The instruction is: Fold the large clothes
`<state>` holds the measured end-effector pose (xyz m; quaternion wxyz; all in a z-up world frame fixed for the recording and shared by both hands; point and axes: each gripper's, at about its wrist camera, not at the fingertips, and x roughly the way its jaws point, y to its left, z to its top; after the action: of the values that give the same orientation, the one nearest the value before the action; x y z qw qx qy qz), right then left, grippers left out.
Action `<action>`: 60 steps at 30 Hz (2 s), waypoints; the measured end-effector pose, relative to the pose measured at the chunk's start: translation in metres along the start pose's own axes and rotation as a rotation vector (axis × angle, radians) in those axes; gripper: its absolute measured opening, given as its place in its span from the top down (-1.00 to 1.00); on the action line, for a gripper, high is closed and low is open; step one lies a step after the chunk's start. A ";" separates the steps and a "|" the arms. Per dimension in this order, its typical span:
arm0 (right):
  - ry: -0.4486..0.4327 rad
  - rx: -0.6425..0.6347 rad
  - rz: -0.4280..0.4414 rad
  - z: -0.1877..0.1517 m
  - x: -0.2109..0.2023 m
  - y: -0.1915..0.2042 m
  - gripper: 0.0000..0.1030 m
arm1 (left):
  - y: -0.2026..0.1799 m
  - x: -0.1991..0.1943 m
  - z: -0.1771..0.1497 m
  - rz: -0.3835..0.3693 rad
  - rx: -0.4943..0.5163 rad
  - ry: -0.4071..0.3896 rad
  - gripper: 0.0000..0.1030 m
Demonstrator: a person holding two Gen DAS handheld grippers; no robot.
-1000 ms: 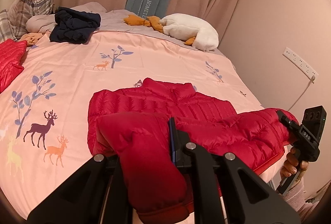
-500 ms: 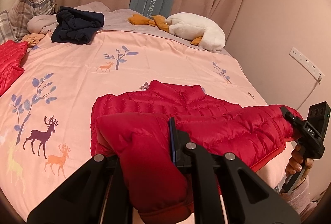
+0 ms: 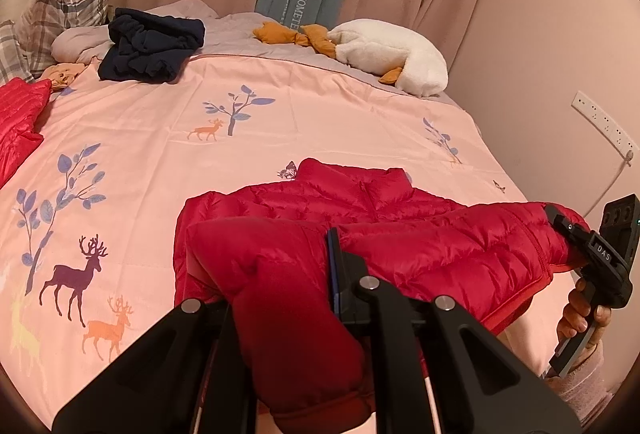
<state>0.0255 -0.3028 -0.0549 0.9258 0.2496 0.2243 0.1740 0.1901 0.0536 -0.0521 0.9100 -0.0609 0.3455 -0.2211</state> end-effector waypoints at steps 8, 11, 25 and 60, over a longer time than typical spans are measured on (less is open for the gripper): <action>0.018 0.007 -0.031 0.001 0.018 -0.011 0.76 | 0.003 0.019 0.003 0.014 -0.008 0.026 0.79; 0.027 0.008 -0.043 0.002 0.025 -0.015 0.76 | 0.005 0.026 0.005 0.018 -0.011 0.034 0.79; 0.067 0.021 -0.126 0.017 0.075 -0.039 0.76 | 0.017 0.071 0.026 0.040 -0.042 0.082 0.79; 0.131 0.065 -0.220 0.018 0.132 -0.078 0.75 | 0.027 0.150 0.039 0.122 -0.045 0.149 0.72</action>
<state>0.1614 -0.3158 -0.1269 0.9140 0.2416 0.3159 0.0801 0.3252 0.0089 -0.1199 0.8920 -0.0436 0.4199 -0.1615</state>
